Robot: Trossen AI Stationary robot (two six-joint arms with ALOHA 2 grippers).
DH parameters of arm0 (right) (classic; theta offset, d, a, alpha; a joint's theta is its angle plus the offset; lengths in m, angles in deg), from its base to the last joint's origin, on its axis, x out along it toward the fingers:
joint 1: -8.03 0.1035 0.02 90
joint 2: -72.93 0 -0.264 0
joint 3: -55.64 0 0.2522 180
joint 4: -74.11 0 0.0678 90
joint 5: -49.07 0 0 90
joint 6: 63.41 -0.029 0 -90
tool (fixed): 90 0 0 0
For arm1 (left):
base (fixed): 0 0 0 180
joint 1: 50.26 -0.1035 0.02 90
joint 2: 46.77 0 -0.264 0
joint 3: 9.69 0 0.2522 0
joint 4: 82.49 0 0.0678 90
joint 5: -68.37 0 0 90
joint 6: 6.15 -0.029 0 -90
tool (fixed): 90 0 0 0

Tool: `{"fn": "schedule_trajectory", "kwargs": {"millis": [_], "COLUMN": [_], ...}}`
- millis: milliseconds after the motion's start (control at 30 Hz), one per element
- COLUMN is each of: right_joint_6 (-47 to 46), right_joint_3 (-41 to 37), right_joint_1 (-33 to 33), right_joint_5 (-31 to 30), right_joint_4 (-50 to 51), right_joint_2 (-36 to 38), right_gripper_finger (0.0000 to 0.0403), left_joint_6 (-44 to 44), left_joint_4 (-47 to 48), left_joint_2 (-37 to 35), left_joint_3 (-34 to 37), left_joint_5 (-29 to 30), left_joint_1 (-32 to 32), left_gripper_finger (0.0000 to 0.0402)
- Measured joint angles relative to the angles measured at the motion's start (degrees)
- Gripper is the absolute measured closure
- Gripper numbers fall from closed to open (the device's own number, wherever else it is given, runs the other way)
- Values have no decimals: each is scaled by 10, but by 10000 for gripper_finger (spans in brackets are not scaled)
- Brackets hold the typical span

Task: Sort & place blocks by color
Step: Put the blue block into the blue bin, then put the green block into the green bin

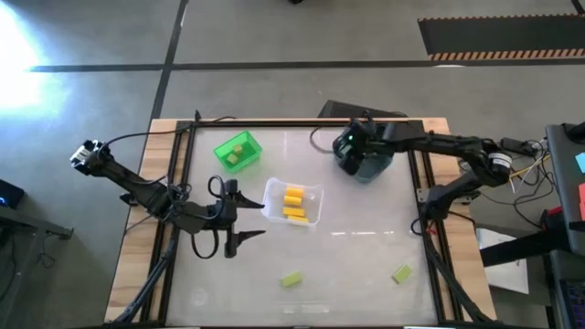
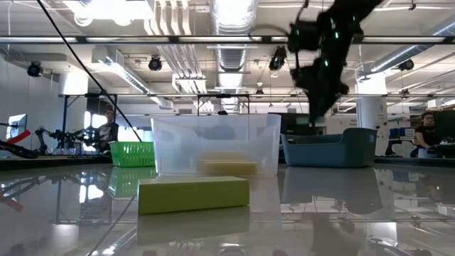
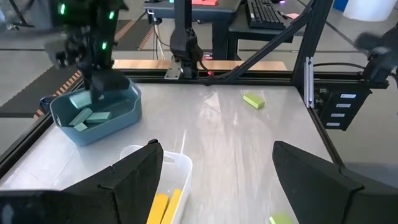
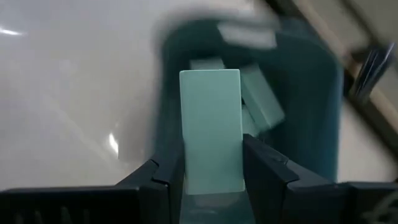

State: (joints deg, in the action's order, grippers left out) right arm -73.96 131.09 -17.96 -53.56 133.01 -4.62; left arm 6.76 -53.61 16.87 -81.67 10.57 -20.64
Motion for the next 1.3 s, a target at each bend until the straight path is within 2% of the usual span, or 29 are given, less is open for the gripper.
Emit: {"fn": "schedule_trajectory", "kwargs": {"millis": [133, 267, 467, 567, 667, 833, 1033, 1100, 1300], "right_joint_6": [11, 12, 16, 16, 15, -14, -66, -82, -98], "right_joint_3": [-66, -88, -74, -57, -38, -19, -23, -26, -31], "right_joint_1": [-61, -74, -74, -70, -57, 5, 124, 169, 306], "right_joint_5": [51, 68, 61, 61, 66, 71, 61, 39, -87], "right_joint_4": [-53, -78, -79, -78, -70, -54, -54, -56, -74], "right_joint_2": [-8, -17, -20, -9, 7, 58, 131, 153, 191], "right_gripper_finger": [289, 287, 203, 184, 184, 200, 222, 229, 243], "left_joint_6": [2, 2, 2, 3, 19, 75, 119, 121, 115], "left_joint_4": [0, 0, 0, 0, 0, 0, 0, -1, -34], "left_joint_2": [0, 0, 0, 1, 13, 68, 181, 221, 339], "left_joint_3": [3, 5, 5, 5, 5, 5, -3, -13, -42], "left_joint_5": [0, 0, 0, 0, -1, -32, -64, -71, -80], "left_joint_1": [0, 0, 0, 0, 1, 1, 1, 1, 10], "left_gripper_finger": [114, 114, 114, 114, 114, 114, 114, 114, 114]}}
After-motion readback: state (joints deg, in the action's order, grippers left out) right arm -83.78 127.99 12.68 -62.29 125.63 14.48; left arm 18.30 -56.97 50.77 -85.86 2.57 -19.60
